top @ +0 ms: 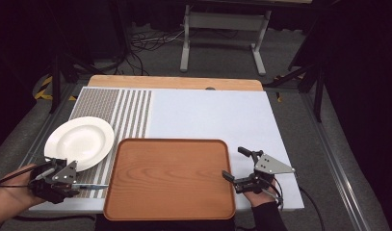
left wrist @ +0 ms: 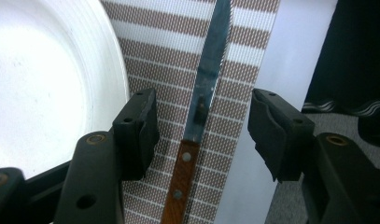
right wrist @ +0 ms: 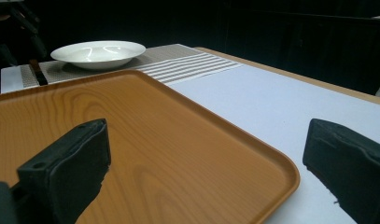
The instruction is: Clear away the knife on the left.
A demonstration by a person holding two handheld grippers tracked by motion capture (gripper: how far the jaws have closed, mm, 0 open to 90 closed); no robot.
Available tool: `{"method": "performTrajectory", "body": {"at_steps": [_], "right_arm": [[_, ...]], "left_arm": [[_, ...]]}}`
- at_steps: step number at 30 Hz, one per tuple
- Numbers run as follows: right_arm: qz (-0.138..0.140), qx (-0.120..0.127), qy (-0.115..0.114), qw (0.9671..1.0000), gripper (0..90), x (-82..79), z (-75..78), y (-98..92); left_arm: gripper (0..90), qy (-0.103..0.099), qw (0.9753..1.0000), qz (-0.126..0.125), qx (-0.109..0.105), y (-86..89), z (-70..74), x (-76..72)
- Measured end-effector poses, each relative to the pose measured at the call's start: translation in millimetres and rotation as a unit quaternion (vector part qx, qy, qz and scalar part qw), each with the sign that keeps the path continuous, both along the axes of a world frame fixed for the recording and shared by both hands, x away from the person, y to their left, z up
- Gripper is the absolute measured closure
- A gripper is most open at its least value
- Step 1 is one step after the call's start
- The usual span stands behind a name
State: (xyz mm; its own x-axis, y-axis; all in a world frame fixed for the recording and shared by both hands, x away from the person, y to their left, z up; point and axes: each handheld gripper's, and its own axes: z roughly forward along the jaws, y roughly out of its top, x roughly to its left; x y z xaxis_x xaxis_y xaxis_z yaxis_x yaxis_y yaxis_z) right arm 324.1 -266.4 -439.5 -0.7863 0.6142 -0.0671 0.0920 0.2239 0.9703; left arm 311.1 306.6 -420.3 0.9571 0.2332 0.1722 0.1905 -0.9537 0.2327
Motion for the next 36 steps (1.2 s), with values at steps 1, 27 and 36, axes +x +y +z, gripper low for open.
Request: {"method": "performTrajectory", "body": {"at_steps": [1,27,36], "right_arm": [[0.0,0.0,0.0,1.0,1.4,-0.1,0.0,0.0],[0.013,0.003,0.005,0.9999,1.4,0.2,-0.7,1.4],[0.017,0.004,0.007,0.9998,1.4,0.6,-1.1,1.2]], "left_arm": [[44.6,0.002,1.0,0.0,0.009,0.7,-1.2,0.8],[71.3,0.034,0.9897,-0.033,0.135,12.1,-18.7,15.0],[75.8,0.04,0.9852,-0.062,0.155,10.1,-24.6,17.9]]}}
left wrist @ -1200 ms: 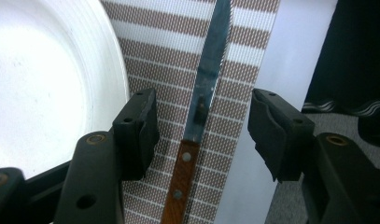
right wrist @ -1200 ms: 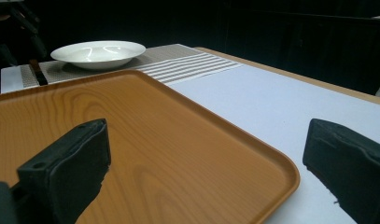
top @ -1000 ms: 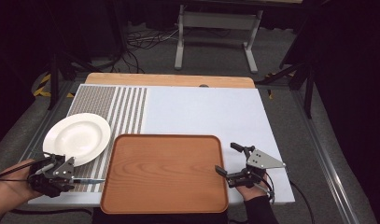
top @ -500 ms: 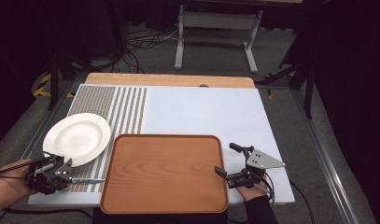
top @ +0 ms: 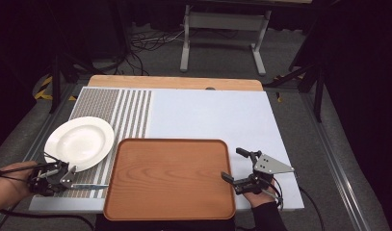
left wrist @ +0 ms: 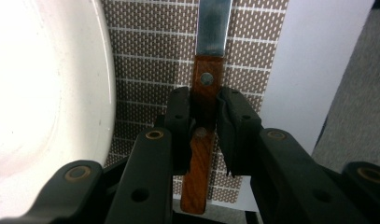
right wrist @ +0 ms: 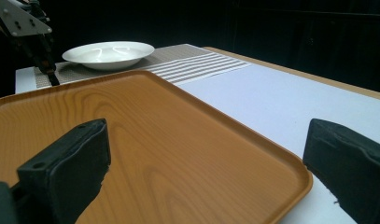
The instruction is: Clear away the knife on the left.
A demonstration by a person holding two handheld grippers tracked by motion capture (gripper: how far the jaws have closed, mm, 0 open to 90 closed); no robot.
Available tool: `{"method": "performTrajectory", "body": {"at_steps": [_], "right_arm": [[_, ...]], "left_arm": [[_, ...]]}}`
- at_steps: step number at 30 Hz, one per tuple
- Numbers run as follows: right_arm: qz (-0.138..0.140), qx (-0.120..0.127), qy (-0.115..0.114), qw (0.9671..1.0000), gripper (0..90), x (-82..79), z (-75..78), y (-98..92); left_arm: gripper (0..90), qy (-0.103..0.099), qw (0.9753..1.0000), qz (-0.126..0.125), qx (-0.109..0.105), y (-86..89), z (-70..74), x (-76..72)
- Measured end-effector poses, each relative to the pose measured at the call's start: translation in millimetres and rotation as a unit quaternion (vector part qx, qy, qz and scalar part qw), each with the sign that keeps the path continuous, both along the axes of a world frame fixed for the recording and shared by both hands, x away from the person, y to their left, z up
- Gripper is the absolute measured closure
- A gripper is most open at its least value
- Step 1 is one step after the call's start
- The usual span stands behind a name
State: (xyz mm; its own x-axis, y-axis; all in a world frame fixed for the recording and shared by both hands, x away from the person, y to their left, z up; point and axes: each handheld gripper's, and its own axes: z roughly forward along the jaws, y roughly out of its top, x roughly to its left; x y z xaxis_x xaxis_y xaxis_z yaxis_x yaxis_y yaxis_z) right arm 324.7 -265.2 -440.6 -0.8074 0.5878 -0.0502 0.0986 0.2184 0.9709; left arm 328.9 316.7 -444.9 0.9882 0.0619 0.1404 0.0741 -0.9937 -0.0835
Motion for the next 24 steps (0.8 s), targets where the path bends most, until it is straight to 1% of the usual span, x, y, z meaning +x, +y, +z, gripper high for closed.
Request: {"method": "performTrajectory", "body": {"at_steps": [2,4,5,8,9,12,14,16,18,21,22,23,24], "right_arm": [[0.0,0.002,0.001,1.0,1.5,-0.1,0.0,0.0],[0.0,0.002,0.001,1.0,1.4,-0.1,-0.1,0.0],[0.0,0.001,0.001,1.0,1.4,0.0,-0.1,0.0],[0.001,0.002,0.001,1.0,1.4,0.0,-0.1,-0.2],[0.0,0.003,0.002,1.0,1.4,0.0,-0.1,-0.2],[0.001,0.003,0.003,1.0,1.4,0.1,-0.3,-0.1],[0.001,0.002,0.002,1.0,1.4,0.3,-0.4,-0.3],[0.002,0.004,0.002,1.0,1.4,0.2,-0.3,-0.2],[0.002,0.001,0.002,1.0,1.4,0.2,-0.2,-0.7],[0.002,0.003,0.003,1.0,1.4,0.3,-0.4,-0.7],[0.002,0.002,0.003,1.0,1.4,0.4,-0.4,-0.7],[0.002,0.002,0.003,1.0,1.4,0.4,-0.4,-0.6],[0.002,0.002,0.003,1.0,1.4,0.5,-0.5,-0.6]], "left_arm": [[76.4,0.004,1.0,-0.005,-0.001,0.2,0.0,0.4],[76.9,0.0,1.0,-0.008,-0.004,1.0,-0.3,0.0],[76.9,-0.003,1.0,-0.007,0.002,0.9,0.4,-0.7],[77.1,-0.005,0.9999,-0.01,-0.006,1.9,-0.5,-1.4],[77.2,-0.006,0.9999,-0.012,-0.001,1.5,-0.1,-1.6],[77.3,-0.006,0.9999,-0.015,0.0,1.3,0.1,-1.6],[77.3,-0.004,0.9999,-0.015,-0.006,2.3,-0.3,-1.3],[77.4,-0.007,0.9999,-0.013,-0.002,2.3,0.4,-1.4],[77.5,-0.004,0.9999,-0.016,-0.005,2.0,-0.1,-1.2],[77.6,-0.009,0.9998,-0.017,0.005,0.8,0.9,-2.0],[77.5,-0.006,0.9998,-0.018,0.002,1.5,0.9,-1.4],[77.5,-0.004,0.9999,-0.011,-0.008,3.4,0.4,-1.0],[77.5,-0.008,0.9999,-0.007,-0.003,4.3,1.0,-1.0]]}}
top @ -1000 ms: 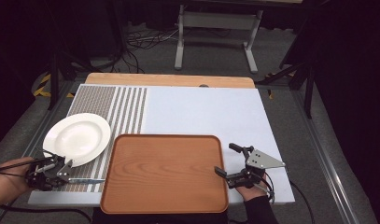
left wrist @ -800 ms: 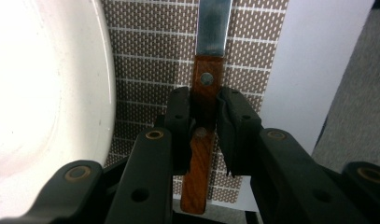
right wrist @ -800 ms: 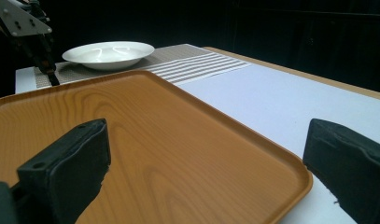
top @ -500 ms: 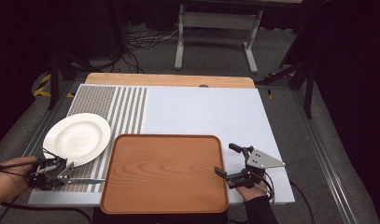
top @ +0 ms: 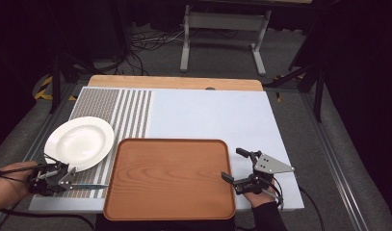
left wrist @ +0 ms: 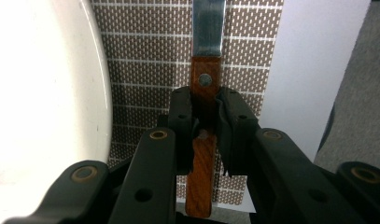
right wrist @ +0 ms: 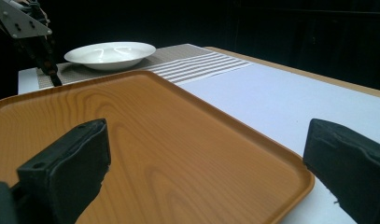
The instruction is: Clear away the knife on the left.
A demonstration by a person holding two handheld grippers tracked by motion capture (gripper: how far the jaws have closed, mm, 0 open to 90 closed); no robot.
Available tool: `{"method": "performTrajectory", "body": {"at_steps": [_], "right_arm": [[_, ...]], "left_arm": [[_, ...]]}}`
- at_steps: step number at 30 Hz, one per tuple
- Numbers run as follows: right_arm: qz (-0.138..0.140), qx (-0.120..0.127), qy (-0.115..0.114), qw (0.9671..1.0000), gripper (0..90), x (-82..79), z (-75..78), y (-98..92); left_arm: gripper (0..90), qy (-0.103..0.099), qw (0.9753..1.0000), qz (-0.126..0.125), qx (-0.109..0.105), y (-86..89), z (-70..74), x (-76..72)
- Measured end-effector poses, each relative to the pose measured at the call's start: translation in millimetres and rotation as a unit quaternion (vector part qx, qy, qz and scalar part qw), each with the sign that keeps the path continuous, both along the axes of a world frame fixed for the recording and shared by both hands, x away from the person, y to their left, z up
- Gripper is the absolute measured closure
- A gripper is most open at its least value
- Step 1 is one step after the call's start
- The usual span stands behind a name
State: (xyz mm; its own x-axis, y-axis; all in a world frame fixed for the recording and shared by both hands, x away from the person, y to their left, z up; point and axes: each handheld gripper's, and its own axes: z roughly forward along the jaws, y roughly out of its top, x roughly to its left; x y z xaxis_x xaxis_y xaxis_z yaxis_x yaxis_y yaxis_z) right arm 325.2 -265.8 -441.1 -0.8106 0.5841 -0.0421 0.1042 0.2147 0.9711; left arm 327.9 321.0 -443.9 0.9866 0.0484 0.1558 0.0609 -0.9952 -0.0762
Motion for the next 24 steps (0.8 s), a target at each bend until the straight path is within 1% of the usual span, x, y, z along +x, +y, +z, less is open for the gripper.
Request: {"method": "performTrajectory", "body": {"at_steps": [1,2,4,5,6,9,10,12,15,16,17,20,22,23,24], "right_arm": [[0.0,0.0,0.0,1.0,1.4,0.0,0.0,0.0],[0.0,0.0,0.0,1.0,1.4,0.0,0.1,-0.1],[-0.001,0.0,-0.001,1.0,1.4,0.0,0.1,-0.2],[-0.001,0.0,0.0,1.0,1.4,0.0,0.1,-0.2],[0.0,0.0,0.0,1.0,1.4,0.1,-0.1,-0.3],[0.0,0.001,0.001,1.0,1.4,0.4,-0.3,0.0],[0.0,0.001,0.001,1.0,1.4,0.4,-0.4,0.1],[0.0,0.002,0.002,1.0,1.4,0.5,-0.3,0.1],[-0.001,0.005,0.002,1.0,1.4,0.5,0.2,-1.1],[-0.001,0.005,0.002,1.0,1.4,0.5,0.2,-1.4],[-0.001,0.005,0.002,1.0,1.4,0.6,0.1,-1.4],[-0.001,0.006,0.005,1.0,1.4,0.9,-0.2,-1.2],[-0.001,0.006,0.005,1.0,1.4,0.9,-0.2,-0.9],[0.0,0.006,0.005,1.0,1.4,0.9,-0.2,-1.0],[-0.001,0.007,0.005,1.0,1.4,0.8,-0.1,-1.2]], "left_arm": [[77.5,0.001,1.0,0.0,0.001,1.2,0.4,0.8],[77.5,0.003,1.0,0.004,-0.008,3.1,0.2,0.9],[77.6,0.003,1.0,0.003,-0.004,4.1,3.2,0.9],[77.6,0.005,0.9999,0.003,-0.011,5.1,5.3,0.3],[77.6,0.004,0.9998,0.008,-0.017,5.9,7.4,-0.4],[77.6,0.004,0.9996,0.009,-0.025,7.2,14.9,-0.4],[77.6,0.003,0.9992,0.019,-0.034,8.2,17.1,-1.2],[77.6,0.003,0.9989,0.028,-0.038,9.0,23.0,-0.7],[77.6,0.005,0.9974,0.04,-0.059,9.9,31.4,-1.4],[77.7,0.004,0.9972,0.043,-0.061,9.7,33.5,-1.8],[77.6,0.004,0.9967,0.046,-0.068,9.7,35.7,-2.2],[77.7,0.003,0.9945,0.064,-0.083,8.8,43.6,-2.4],[77.6,0.004,0.9931,0.071,-0.094,8.1,47.6,-2.5],[77.6,0.009,0.9924,0.077,-0.096,7.5,49.4,-2.0],[77.6,0.01,0.9917,0.082,-0.098,6.5,50.7,-1.7]]}}
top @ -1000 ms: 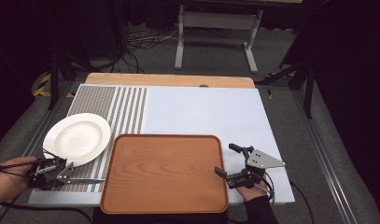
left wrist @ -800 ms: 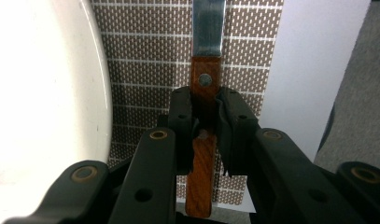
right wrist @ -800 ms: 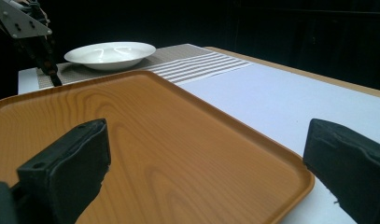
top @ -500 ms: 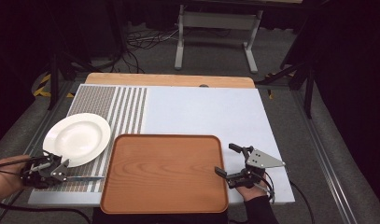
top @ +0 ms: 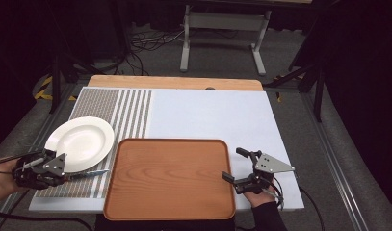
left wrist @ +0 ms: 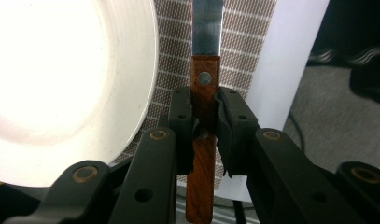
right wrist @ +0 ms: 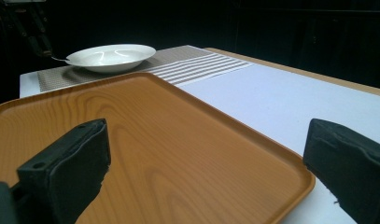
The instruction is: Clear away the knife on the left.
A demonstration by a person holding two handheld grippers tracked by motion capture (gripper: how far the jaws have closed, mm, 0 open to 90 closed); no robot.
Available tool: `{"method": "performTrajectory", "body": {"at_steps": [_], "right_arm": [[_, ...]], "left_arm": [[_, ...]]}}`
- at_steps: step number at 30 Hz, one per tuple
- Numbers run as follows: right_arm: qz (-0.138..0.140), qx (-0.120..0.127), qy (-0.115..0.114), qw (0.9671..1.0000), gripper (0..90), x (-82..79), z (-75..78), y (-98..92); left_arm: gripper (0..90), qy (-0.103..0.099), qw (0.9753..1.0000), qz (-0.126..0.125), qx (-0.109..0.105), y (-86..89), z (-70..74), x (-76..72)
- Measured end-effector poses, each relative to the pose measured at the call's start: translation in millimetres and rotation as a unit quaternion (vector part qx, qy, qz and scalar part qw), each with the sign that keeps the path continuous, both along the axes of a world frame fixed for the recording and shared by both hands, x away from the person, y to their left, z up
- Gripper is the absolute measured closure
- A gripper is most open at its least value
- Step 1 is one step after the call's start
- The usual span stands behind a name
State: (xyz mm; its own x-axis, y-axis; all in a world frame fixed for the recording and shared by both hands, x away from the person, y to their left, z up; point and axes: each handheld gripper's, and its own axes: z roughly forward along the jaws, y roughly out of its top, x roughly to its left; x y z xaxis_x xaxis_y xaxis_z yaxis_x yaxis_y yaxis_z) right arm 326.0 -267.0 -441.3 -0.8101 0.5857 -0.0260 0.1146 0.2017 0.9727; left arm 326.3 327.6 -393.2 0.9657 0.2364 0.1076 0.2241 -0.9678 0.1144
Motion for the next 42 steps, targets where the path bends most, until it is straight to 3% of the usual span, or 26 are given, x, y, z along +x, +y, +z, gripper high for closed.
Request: {"method": "performTrajectory", "body": {"at_steps": [6,12,18,21,28,32,40,42], "right_arm": [[-0.001,-0.001,0.001,1.0,1.4,0.2,-0.2,-0.2],[-0.003,0.001,0.0,1.0,1.4,0.2,-0.3,-0.8],[-0.005,0.0,0.0,1.0,1.3,0.2,-0.4,-0.7],[-0.005,0.0,-0.001,1.0,1.3,-0.1,-0.2,-1.2],[-0.005,0.0,-0.001,1.0,1.3,-0.1,0.0,-2.4],[-0.004,0.001,0.0,1.0,1.3,0.0,-0.1,-1.9],[-0.004,0.001,0.0,1.0,1.3,-0.3,0.2,-2.4],[-0.004,0.0,-0.001,1.0,1.3,-0.3,0.3,-2.9]], "left_arm": [[77.7,0.005,0.9992,0.029,-0.026,-4.4,8.3,0.8],[77.6,0.014,0.9962,0.063,-0.058,-11.2,17.5,1.1],[77.6,0.032,0.9899,0.106,-0.089,-17.2,24.9,3.7],[77.6,0.037,0.9856,0.125,-0.107,-19.3,26.3,5.2],[77.6,0.051,0.9789,0.143,-0.138,-25.0,31.7,6.3],[77.6,0.062,0.9724,0.164,-0.154,-29.0,35.5,8.4],[77.6,0.075,0.9656,0.176,-0.177,-42.7,36.6,7.2],[77.6,0.073,0.9651,0.175,-0.18,-46.1,36.8,6.5]]}}
